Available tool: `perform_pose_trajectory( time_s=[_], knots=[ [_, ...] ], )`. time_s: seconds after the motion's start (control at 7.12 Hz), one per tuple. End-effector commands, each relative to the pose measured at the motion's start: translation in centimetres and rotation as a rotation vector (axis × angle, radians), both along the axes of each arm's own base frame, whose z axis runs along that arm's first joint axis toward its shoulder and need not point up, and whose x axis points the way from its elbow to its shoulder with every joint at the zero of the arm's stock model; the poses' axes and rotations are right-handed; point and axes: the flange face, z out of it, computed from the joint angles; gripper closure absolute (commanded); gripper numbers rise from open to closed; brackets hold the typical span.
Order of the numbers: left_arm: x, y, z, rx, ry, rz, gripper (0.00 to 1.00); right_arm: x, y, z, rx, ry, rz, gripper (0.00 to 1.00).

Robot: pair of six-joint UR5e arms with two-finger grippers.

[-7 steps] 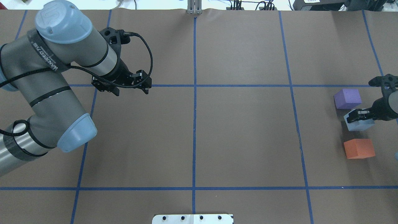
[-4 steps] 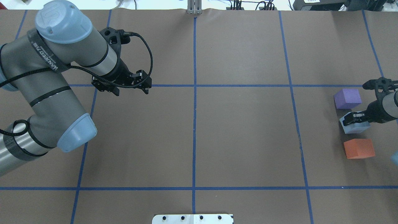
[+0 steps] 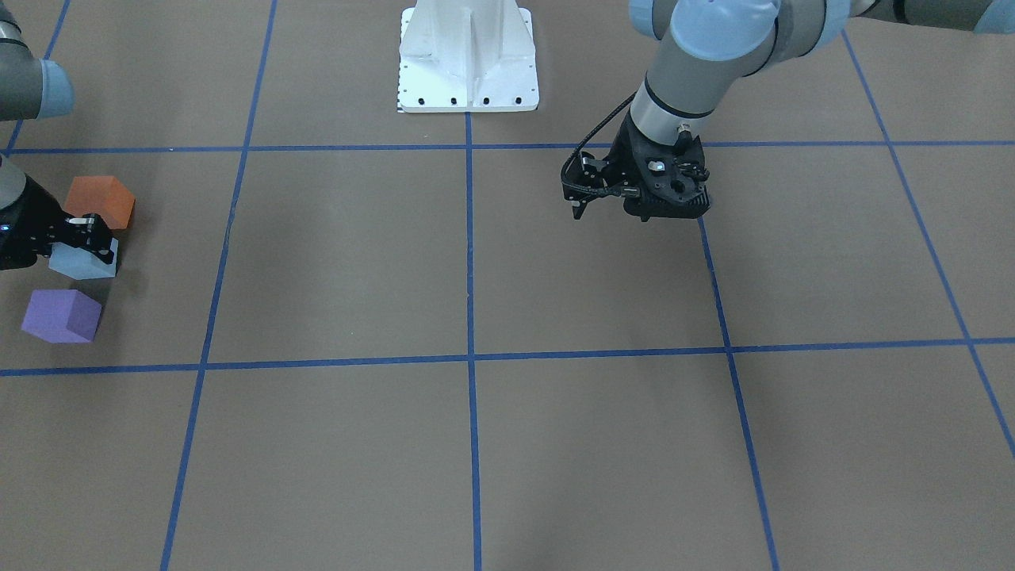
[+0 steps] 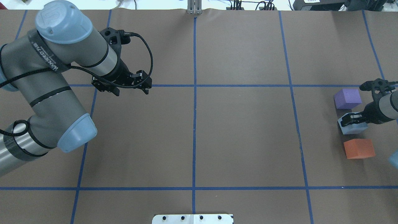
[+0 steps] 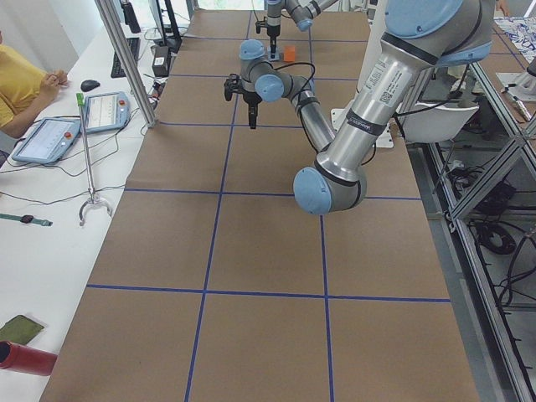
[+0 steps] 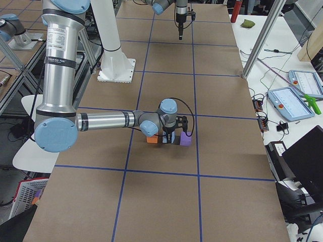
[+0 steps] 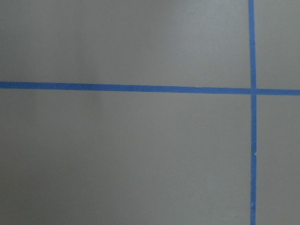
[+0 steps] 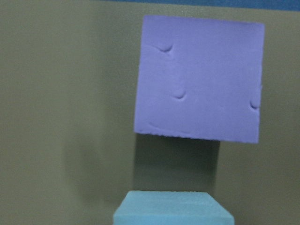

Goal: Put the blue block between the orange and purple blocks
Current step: 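Lower the light blue cube between the purple and orange cubes with the right gripper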

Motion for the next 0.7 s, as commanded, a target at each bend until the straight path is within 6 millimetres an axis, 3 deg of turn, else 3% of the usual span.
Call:
perform_pose_trajectory(
  time_s=[0.0, 0.56],
  knots=[
    [0.02, 0.01, 0.02, -0.003, -0.001, -0.002, 0.0, -0.38, -0.5, -0.73, -0.051, -0.012, 0.064, 0.87],
    [0.02, 0.01, 0.0, 0.0, 0.0, 0.0, 0.0, -0.13, -0.59, -0.53, -0.03, 0.002, 0.068, 0.87]
  ],
)
